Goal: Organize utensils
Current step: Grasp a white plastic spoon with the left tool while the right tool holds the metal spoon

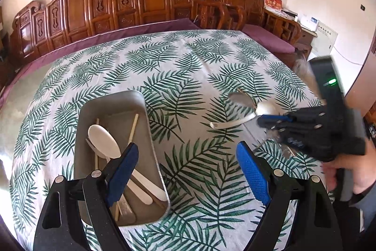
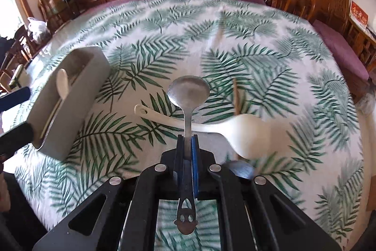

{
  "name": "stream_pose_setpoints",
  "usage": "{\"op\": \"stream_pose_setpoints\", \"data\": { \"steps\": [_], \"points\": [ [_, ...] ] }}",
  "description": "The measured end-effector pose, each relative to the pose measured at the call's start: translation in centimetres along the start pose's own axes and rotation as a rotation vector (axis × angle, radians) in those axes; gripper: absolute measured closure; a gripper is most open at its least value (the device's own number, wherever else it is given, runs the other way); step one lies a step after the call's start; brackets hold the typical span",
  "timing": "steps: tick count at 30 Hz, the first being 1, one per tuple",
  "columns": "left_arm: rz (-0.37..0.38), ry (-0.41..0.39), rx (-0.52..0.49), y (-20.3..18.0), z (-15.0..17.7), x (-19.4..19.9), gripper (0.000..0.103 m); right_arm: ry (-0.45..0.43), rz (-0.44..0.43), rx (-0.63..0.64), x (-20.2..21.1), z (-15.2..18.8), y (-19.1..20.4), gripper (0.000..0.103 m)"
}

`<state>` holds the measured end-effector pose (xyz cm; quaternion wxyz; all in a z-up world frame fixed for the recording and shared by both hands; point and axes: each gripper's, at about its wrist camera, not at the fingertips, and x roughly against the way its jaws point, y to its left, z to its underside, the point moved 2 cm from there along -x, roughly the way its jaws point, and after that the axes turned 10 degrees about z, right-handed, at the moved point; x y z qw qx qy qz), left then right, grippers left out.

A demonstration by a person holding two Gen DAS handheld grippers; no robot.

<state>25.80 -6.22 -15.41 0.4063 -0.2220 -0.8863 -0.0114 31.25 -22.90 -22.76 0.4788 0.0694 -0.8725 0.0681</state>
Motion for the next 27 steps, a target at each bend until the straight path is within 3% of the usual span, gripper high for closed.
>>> {"op": "stream_pose_setpoints", "data": {
  "steps": [9,13,19,27],
  "points": [
    [0.014,0.025,-0.088,-3.8,-0.4,-1.2,0.021,-0.04,0.02,-0.027,4.3,3.6,-7.4,0.096],
    [0.055,0.067,-0.07,-4.9,-0.5,-4.1,0.022,-0.026,0.05,-0.031,3.9,5.5,-9.6,0.096],
    [0.06,0.141,-0.134,-6.8,-1.0,-8.3,0.028,0.006,0.069,-0.073,2.3,7.6,-12.4,0.095],
    [0.066,0.246,-0.207,-7.9,-3.0,-14.2,0.032,0.052,0.082,-0.073,0.3,8.9,-13.0,0.095]
  ]
}}
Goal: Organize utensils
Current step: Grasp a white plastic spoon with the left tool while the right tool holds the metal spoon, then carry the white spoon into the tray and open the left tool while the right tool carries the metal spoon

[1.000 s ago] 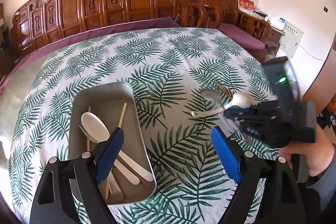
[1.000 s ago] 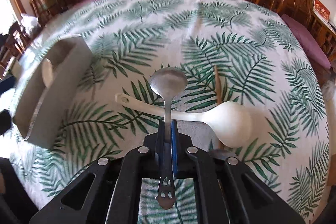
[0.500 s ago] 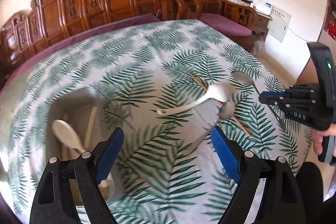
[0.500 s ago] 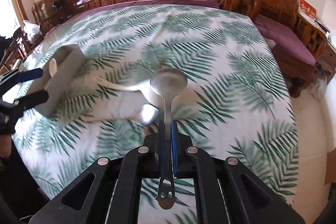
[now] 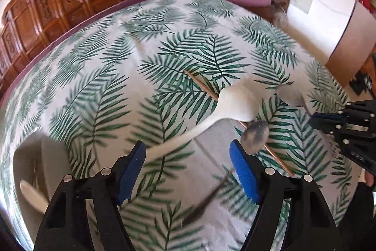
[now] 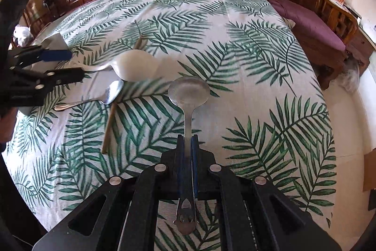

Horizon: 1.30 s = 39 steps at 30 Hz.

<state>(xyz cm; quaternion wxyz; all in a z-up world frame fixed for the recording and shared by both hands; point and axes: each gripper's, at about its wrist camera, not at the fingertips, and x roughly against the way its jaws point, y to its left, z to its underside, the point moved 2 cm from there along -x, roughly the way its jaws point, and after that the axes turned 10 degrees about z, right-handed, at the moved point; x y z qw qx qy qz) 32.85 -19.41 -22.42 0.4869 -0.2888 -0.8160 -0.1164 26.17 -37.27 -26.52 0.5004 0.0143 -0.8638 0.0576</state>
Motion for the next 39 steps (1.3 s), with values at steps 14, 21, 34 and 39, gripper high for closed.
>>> {"op": "stream_pose_setpoints", "data": {
  "steps": [14,21,34,39],
  "points": [
    [0.03,0.071,-0.037,-0.5,-2.2,-4.1,0.062,-0.008,-0.03,-0.036,-0.2,0.2,-0.9,0.095],
    [0.036,0.069,-0.053,-1.3,-2.4,-4.1,0.089,-0.012,-0.029,-0.039,-0.2,0.2,-0.9,0.095],
    [0.003,-0.02,0.057,0.6,-1.6,1.0,0.1,-0.035,-0.015,-0.046,-0.2,0.2,-0.7,0.095],
    [0.009,-0.054,0.069,0.3,-1.2,4.0,0.1,-0.04,-0.03,-0.067,-0.4,0.2,-1.0,0.095]
  ]
}}
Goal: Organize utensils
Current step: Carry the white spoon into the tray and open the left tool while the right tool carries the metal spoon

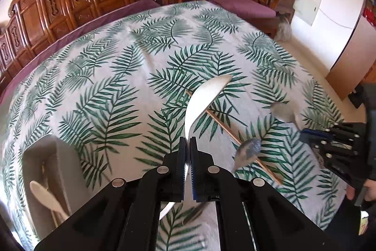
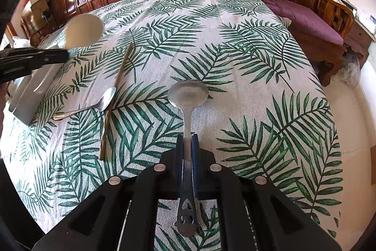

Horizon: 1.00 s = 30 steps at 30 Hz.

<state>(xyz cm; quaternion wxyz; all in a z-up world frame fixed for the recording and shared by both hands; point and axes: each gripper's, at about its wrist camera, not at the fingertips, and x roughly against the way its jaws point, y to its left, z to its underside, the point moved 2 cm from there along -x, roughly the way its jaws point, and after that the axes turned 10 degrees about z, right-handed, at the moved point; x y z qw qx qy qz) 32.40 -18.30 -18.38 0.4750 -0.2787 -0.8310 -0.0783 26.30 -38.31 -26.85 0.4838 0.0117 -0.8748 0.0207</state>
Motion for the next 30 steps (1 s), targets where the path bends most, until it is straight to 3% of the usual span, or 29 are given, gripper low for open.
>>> {"op": "stream_pose_setpoints", "data": {
  "steps": [13,30],
  "points": [
    [-0.011,-0.072,0.029,1.5,2.8,6.5,0.1,-0.01,0.027,0.028,0.0,-0.1,0.7,0.096],
    [-0.137,-0.099,0.19,12.0,6.8,10.6,0.1,-0.1,-0.062,0.057,5.2,-4.2,6.5,0.096]
  ]
}}
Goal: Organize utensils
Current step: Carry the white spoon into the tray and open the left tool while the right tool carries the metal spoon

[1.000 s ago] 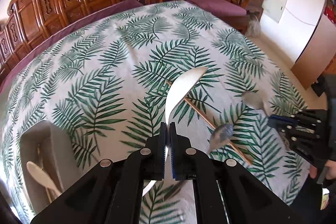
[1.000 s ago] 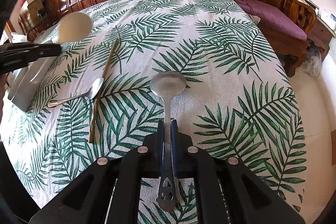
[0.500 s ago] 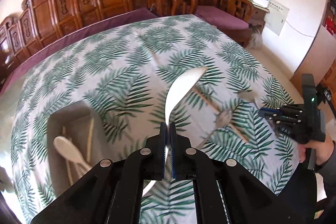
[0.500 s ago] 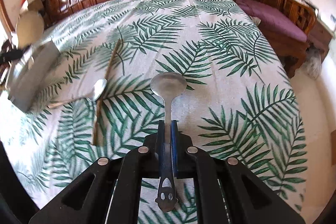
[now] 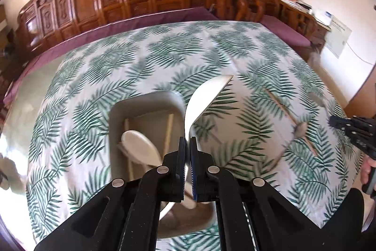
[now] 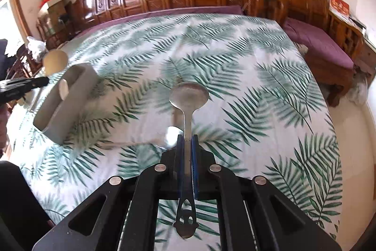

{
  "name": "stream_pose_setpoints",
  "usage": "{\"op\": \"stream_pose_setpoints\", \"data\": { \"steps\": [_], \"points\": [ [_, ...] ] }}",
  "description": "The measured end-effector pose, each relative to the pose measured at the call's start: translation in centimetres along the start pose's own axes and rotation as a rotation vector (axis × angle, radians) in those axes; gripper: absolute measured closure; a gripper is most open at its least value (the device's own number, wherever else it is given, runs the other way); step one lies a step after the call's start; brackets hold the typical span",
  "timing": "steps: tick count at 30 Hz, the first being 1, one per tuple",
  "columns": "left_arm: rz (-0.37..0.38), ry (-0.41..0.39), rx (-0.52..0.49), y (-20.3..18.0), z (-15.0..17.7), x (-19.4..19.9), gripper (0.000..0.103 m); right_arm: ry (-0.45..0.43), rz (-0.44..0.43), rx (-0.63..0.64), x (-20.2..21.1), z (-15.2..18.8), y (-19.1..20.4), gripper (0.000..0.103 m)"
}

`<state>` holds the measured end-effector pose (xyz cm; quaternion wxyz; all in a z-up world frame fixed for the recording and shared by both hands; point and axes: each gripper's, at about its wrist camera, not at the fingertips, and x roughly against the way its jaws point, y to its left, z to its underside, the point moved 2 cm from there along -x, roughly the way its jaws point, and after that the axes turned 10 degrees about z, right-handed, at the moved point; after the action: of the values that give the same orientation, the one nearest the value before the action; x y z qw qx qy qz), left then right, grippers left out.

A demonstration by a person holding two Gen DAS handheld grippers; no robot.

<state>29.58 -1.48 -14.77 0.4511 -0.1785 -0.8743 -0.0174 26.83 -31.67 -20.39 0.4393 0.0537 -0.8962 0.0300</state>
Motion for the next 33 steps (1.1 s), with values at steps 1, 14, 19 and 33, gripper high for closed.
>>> {"op": "stream_pose_setpoints", "data": {
  "steps": [1,14,19,33],
  "points": [
    [-0.009,0.001,0.012,0.6,0.1,-0.1,0.1,-0.008,-0.009,0.006,0.3,-0.4,0.6,0.095],
    [-0.044,0.042,0.165,5.5,1.3,-2.9,0.1,-0.066,-0.116,0.064,2.7,-3.6,6.8,0.095],
    [-0.034,0.047,0.185,5.8,0.7,-3.6,0.1,-0.072,-0.139,0.077,2.7,-4.3,8.5,0.095],
    [-0.013,0.048,0.208,6.1,0.5,-3.2,0.091,-0.075,-0.179,0.104,2.6,-4.7,11.6,0.095]
  ]
}}
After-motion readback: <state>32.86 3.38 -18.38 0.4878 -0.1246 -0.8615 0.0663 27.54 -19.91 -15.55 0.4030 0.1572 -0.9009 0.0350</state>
